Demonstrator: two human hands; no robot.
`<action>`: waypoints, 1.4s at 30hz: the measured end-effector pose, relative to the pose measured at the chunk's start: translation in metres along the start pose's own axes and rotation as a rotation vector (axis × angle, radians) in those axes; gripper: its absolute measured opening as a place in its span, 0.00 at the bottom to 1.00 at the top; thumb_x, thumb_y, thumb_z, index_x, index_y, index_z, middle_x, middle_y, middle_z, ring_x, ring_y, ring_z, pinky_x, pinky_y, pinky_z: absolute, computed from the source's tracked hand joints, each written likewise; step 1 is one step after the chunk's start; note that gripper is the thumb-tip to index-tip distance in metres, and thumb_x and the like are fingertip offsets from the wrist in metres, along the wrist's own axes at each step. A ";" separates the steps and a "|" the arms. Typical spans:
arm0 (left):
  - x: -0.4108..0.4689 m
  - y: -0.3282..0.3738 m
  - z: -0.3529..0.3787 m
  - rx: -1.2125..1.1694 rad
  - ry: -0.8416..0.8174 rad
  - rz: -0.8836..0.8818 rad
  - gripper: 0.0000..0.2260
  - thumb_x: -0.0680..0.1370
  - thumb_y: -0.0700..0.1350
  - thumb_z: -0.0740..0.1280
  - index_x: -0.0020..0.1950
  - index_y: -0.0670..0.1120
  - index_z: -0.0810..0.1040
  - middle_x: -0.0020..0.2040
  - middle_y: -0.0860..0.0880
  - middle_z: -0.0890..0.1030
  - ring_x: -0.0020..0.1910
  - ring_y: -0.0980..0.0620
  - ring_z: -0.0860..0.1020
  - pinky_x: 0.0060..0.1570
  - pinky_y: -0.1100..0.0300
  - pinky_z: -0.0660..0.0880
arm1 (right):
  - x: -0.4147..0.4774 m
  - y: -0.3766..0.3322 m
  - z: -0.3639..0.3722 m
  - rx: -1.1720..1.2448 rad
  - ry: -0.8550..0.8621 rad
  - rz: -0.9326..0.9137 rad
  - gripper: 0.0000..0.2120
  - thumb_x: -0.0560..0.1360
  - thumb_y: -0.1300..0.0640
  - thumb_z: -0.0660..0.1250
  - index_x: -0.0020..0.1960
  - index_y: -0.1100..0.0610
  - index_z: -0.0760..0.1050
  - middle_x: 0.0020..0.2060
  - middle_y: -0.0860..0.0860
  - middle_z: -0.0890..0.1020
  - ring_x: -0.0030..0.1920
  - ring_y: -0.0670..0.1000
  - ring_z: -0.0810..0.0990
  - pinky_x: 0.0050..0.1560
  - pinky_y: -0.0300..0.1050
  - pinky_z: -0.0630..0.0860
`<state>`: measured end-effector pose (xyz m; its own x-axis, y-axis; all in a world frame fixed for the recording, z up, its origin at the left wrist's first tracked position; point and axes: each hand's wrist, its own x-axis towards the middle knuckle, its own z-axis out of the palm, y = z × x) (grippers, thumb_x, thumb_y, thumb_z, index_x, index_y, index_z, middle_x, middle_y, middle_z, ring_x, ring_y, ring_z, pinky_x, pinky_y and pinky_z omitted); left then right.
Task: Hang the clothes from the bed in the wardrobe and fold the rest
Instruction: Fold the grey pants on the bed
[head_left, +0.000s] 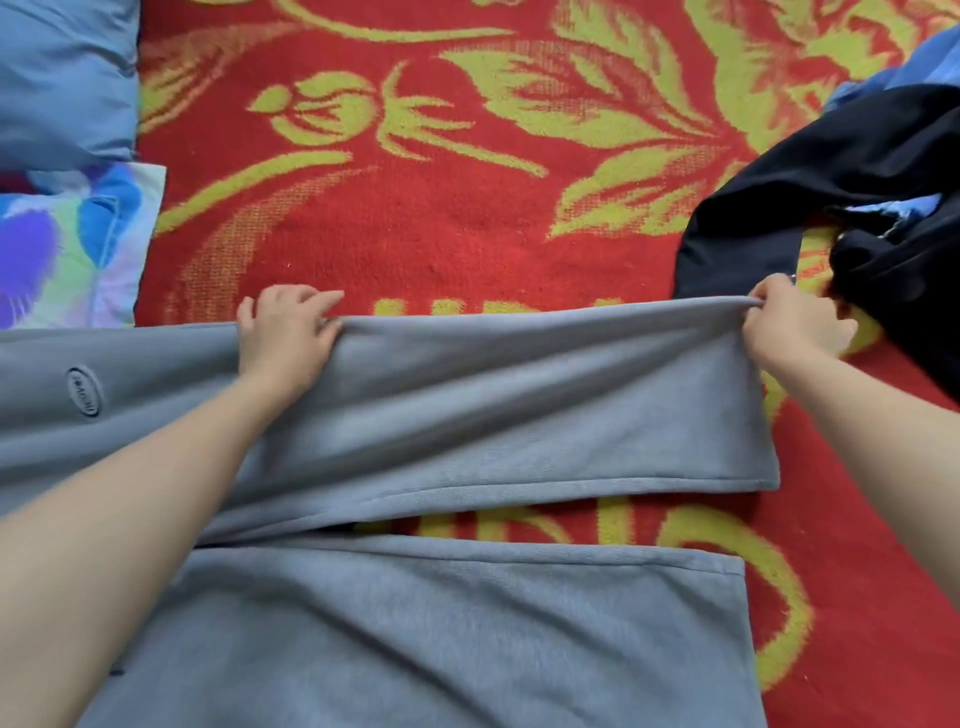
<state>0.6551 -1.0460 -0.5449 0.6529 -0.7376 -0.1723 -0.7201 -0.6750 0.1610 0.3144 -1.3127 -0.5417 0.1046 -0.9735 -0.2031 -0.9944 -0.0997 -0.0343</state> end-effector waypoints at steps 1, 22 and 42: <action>-0.005 0.003 0.005 0.034 0.013 0.001 0.20 0.78 0.47 0.64 0.71 0.49 0.69 0.71 0.40 0.67 0.71 0.41 0.61 0.69 0.43 0.53 | -0.007 -0.002 0.003 -0.012 0.005 0.002 0.12 0.77 0.59 0.60 0.61 0.55 0.71 0.62 0.63 0.72 0.64 0.62 0.67 0.62 0.57 0.61; -0.136 -0.123 -0.028 0.218 -0.019 -0.347 0.27 0.79 0.46 0.60 0.77 0.49 0.56 0.77 0.39 0.50 0.75 0.40 0.48 0.69 0.40 0.50 | -0.165 -0.079 0.032 -0.322 -0.242 -0.770 0.26 0.81 0.46 0.52 0.76 0.49 0.51 0.76 0.59 0.49 0.75 0.57 0.49 0.69 0.50 0.57; -0.039 -0.395 -0.116 0.208 -0.243 -0.257 0.31 0.75 0.46 0.66 0.76 0.50 0.57 0.72 0.43 0.65 0.72 0.43 0.59 0.67 0.40 0.55 | -0.234 -0.315 0.081 -0.384 -0.214 -0.770 0.38 0.75 0.62 0.57 0.77 0.47 0.40 0.75 0.55 0.53 0.74 0.56 0.53 0.68 0.55 0.58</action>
<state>0.9419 -0.7528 -0.4891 0.7611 -0.5025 -0.4101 -0.5890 -0.8003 -0.1125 0.6045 -1.0372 -0.5622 0.7088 -0.5521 -0.4390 -0.5787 -0.8110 0.0855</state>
